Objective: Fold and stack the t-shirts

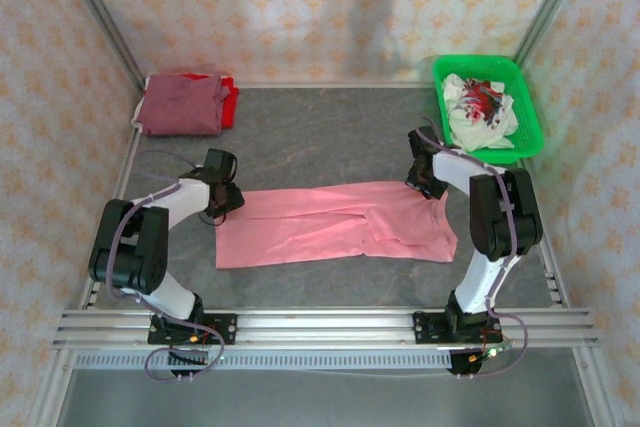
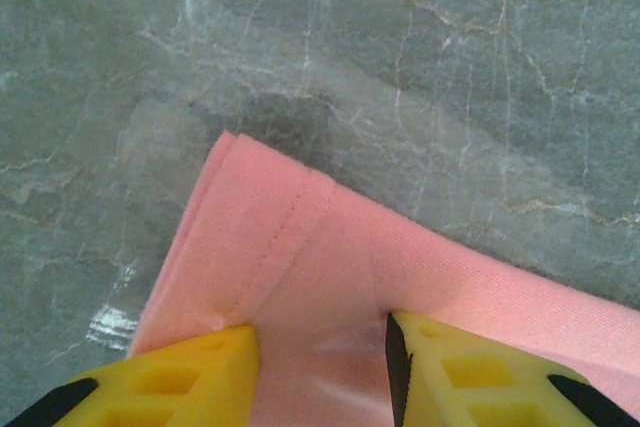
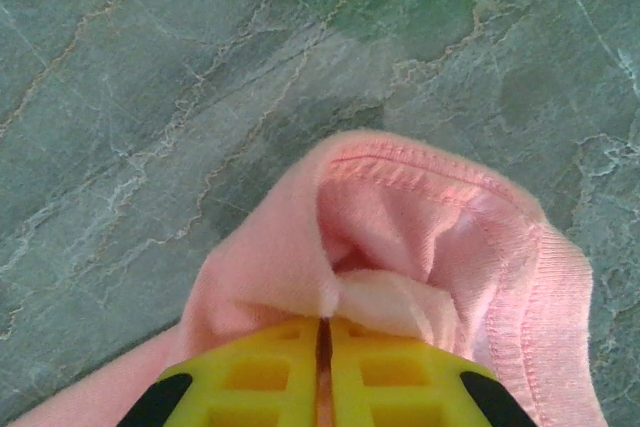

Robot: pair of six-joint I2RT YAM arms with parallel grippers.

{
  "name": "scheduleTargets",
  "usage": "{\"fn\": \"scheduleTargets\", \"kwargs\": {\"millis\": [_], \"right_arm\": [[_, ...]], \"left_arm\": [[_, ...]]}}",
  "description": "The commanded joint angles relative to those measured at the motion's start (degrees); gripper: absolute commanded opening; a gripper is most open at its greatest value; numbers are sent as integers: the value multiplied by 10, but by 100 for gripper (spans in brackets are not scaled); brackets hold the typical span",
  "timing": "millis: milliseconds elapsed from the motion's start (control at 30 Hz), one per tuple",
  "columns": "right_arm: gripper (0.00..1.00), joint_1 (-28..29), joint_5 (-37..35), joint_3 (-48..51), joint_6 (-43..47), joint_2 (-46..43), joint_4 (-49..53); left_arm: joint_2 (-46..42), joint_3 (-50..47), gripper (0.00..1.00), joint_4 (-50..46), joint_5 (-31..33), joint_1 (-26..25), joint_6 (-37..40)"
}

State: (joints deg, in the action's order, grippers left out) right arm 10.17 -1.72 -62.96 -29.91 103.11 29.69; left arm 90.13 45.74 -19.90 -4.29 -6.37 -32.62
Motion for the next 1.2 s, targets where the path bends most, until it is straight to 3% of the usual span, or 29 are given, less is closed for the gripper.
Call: {"fn": "scheduleTargets", "kwargs": {"millis": [0,200,367,600,700,867,933,1033,1167], "right_arm": [[11,-1,32,16,11,-3,-16],[11,52,40,-90,26,67,-3],[11,71,49,-233,-2,179,-13],[11,74,94,-533,-25,355,40],[12,70,64,-605,-32,369,70],[19,67,105,-682,-2,359,96],[22,70,110,-690,13,340,122],[23,79,96,-625,25,274,142],[22,90,65,-402,13,142,87]], "left_arm": [[-12,-14,39,-23,4,6,-4],[-42,-19,39,-43,7,6,13],[-107,-45,39,-76,16,6,-1],[-220,-105,39,-139,-15,5,-32],[-283,-146,39,-156,-24,4,-56],[-374,-168,38,-178,-65,1,-72],[-389,-145,38,-191,-65,-1,-57],[-375,-97,38,-189,-47,-1,-31],[-280,-38,37,-130,-69,-1,-6]]}}
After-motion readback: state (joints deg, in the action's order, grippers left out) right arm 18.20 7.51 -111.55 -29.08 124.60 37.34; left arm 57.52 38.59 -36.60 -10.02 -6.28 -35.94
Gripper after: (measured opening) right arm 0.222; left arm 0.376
